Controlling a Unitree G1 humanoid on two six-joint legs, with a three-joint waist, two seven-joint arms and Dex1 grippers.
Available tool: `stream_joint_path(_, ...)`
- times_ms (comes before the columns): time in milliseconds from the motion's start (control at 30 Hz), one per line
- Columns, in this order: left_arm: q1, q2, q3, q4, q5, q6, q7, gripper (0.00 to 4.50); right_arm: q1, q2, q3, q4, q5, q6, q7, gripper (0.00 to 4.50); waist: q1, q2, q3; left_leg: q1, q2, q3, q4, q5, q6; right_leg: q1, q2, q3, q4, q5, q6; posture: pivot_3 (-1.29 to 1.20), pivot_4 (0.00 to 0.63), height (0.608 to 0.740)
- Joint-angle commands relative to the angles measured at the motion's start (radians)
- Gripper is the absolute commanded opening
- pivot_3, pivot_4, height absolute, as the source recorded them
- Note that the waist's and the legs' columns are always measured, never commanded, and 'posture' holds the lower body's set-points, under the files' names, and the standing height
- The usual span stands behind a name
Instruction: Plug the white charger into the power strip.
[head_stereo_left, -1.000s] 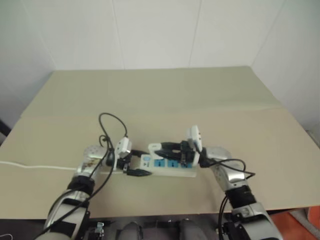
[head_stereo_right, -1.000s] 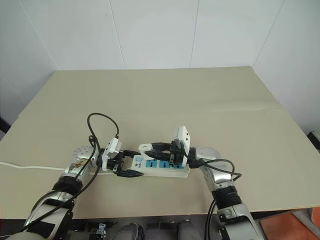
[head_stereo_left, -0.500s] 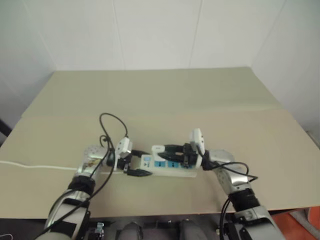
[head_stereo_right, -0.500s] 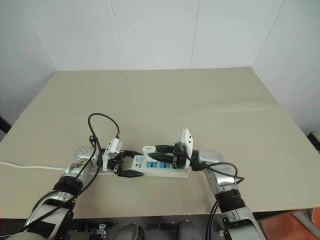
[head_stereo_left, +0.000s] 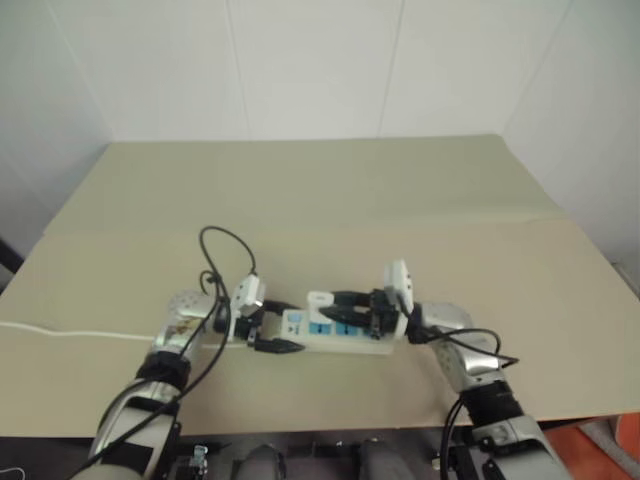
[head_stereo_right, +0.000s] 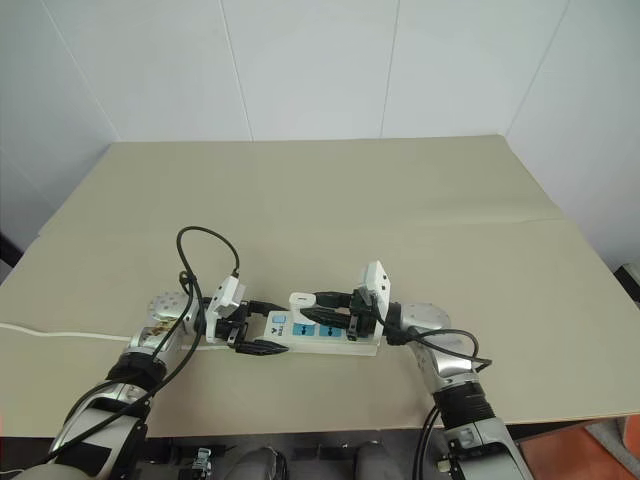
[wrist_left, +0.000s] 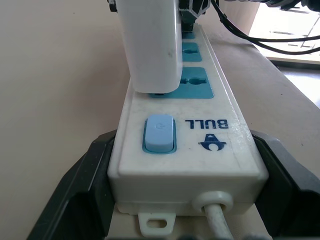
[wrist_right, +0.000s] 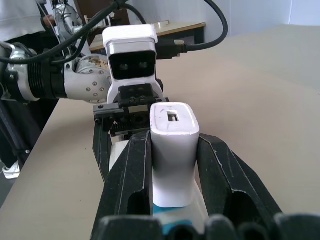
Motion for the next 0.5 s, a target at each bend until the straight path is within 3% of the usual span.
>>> stream_joint_path(33, -0.005, 0.005, 0.001, -0.012, 0.001, -0.005, -0.013, 3.29, 0.015, -0.026, 0.011, 0.040, -0.052, -0.027, -0.001, 1.08, 0.000, 0.000, 0.000, 0.000, 0.000, 0.000, 0.000, 0.000, 0.000, 0.000, 0.000, 0.000, 0.000, 0.000, 0.000, 0.00, 0.150, 0.740)
stream_joint_path(300, -0.006, 0.005, 0.001, -0.010, 0.002, -0.006, -0.013, 3.29, -0.004, -0.026, 0.041, 0.094, -0.092, -0.081, -0.010, 1.08, 0.000, 0.000, 0.000, 0.002, 0.000, 0.000, 0.000, 0.000, 0.000, 0.002, 0.000, 0.000, 0.000, 0.000, 0.000, 0.00, 0.150, 0.740)
stream_joint_path(500, 0.000, 0.005, 0.000, -0.019, 0.002, -0.006, -0.013, 3.29, -0.065, -0.030, 0.077, 0.105, -0.114, -0.015, -0.025, 1.08, -0.005, 0.000, 0.000, 0.005, 0.000, 0.000, 0.000, 0.000, 0.000, 0.003, 0.001, 0.000, 0.001, 0.000, 0.000, 0.00, 0.150, 0.740)
